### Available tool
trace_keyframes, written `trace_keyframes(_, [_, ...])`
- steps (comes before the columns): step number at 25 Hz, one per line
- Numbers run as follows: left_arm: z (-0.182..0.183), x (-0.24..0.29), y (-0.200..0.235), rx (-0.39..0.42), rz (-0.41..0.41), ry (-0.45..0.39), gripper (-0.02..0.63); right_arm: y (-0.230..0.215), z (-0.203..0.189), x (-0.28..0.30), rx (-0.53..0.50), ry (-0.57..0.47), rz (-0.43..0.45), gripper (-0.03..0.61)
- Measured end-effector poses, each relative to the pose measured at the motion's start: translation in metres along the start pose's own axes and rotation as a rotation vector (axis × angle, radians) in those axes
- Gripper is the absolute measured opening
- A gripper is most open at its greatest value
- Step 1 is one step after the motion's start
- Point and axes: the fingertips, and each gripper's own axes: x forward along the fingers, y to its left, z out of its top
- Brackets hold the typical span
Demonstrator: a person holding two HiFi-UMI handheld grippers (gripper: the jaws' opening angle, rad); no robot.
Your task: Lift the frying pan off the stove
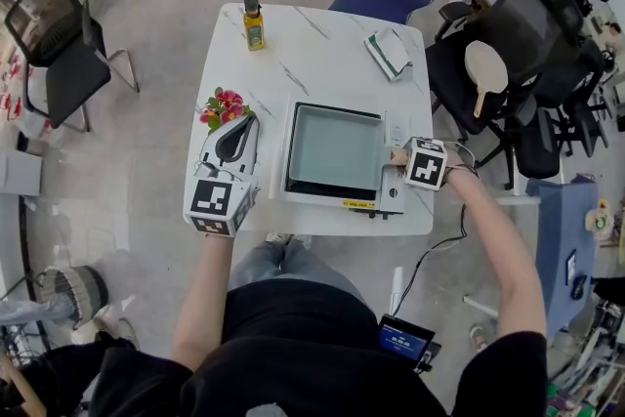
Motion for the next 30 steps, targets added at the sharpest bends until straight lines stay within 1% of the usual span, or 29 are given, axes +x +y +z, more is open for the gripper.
trace_keyframes(10, [0.001,0.000,0.000,0.000,-0.005,0.001,0.020,0.000,0.000,-0.001,-0.008,-0.005,-0.005,0.040])
trace_keyframes(16, [-0.002,-0.001,0.002,-0.002,-0.002,0.008,0.020,-0.001,-0.003,-0.001,0.035,-0.030,-0.003,0.037])
trace_keyframes(19, [-0.003,-0.001,0.003,-0.004,-0.005,0.009,0.020,-0.002,-0.002,-0.002,0.085,-0.078,-0.003,0.037])
trace_keyframes(22, [-0.003,0.002,0.002,-0.007,-0.012,0.009,0.020,-0.004,0.001,-0.014,0.141,-0.123,-0.026,0.037])
trace_keyframes(26, [-0.002,0.007,0.001,-0.006,-0.023,0.003,0.020,-0.007,0.014,-0.035,0.209,-0.208,-0.076,0.037])
trace_keyframes(30, [0.002,0.010,0.000,-0.007,-0.036,-0.004,0.020,-0.012,0.026,-0.060,0.306,-0.304,-0.148,0.037])
